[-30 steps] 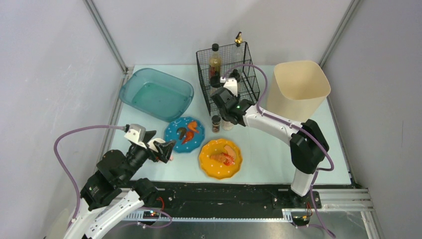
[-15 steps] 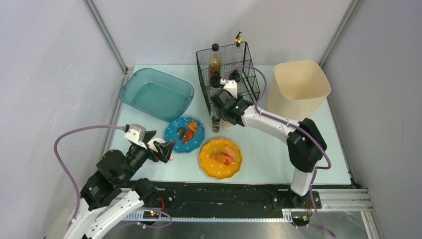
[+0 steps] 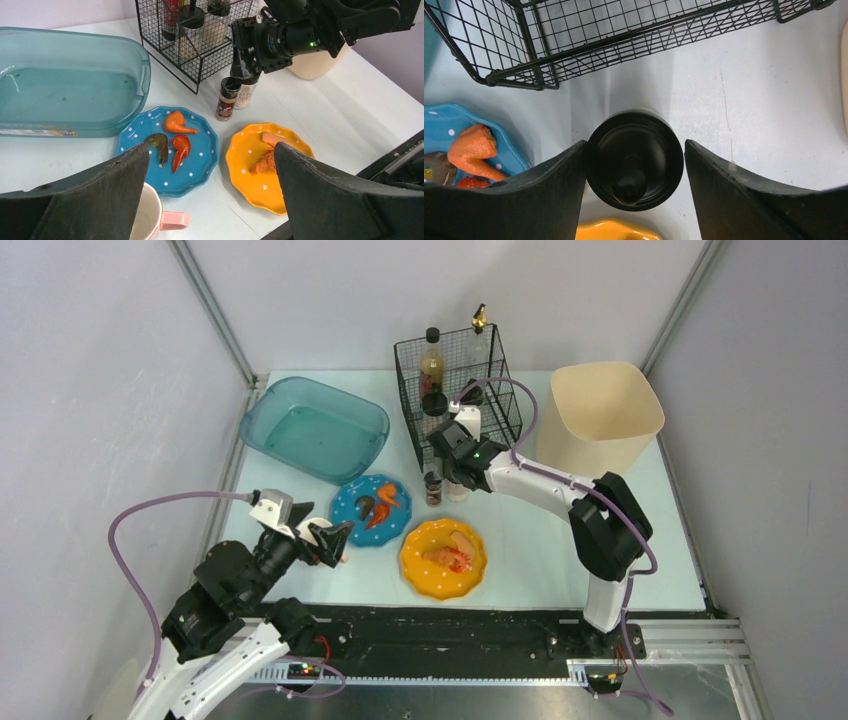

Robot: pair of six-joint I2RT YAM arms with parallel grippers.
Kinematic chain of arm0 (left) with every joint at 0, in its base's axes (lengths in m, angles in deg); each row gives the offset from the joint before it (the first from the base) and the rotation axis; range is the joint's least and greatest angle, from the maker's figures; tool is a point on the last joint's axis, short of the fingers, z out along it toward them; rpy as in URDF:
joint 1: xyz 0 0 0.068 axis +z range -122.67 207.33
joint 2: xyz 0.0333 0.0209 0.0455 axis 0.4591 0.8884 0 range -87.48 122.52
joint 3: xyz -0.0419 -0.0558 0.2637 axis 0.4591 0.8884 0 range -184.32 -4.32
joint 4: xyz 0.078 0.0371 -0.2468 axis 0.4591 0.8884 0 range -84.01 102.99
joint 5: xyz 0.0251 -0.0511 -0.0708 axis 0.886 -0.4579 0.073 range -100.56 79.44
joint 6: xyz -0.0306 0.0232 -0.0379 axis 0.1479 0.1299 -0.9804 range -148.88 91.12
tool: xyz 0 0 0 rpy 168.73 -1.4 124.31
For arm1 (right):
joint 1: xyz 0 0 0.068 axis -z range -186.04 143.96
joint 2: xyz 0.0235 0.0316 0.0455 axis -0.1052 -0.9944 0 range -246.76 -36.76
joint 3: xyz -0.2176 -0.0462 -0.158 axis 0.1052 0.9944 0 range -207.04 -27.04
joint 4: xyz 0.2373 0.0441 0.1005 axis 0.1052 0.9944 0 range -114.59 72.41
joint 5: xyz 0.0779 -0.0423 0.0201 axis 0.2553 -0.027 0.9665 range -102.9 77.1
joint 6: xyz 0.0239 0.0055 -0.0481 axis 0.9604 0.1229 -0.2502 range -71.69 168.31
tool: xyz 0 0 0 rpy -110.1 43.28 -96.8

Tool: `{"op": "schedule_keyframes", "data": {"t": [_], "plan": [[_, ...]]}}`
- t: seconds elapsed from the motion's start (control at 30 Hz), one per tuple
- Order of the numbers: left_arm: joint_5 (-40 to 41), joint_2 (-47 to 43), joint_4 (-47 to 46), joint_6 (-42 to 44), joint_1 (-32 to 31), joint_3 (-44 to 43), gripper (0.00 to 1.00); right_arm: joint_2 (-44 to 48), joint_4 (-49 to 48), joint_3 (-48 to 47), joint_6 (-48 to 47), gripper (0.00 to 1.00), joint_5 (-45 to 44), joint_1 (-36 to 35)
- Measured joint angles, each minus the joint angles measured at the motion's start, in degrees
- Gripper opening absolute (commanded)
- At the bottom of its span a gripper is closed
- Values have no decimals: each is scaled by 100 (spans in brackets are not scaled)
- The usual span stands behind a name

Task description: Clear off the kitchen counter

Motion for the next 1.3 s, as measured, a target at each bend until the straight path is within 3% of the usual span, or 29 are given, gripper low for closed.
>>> {"op": "schedule_keyframes", "data": {"t": [0.13,0.3,0.47,0.67,1.0,1.3], "plan": [[0,0,2,0,0,0,98,-15,-74,22,46,63,83,11],[0,0,2,0,0,0,98,-17,-118,31,44,38,116,33],[0,0,2,0,0,0,98,-13,-140,35,-15,31,111,39],[-2,0,2,0,0,0,98,289,9,199,-269,28,-55,42],[-4,0,2,0,0,0,98,1786,85,107,-935,27,-326,63],[-2,0,2,0,0,0,98,1364,125,-1128,-1394,26,-59,295]]}}
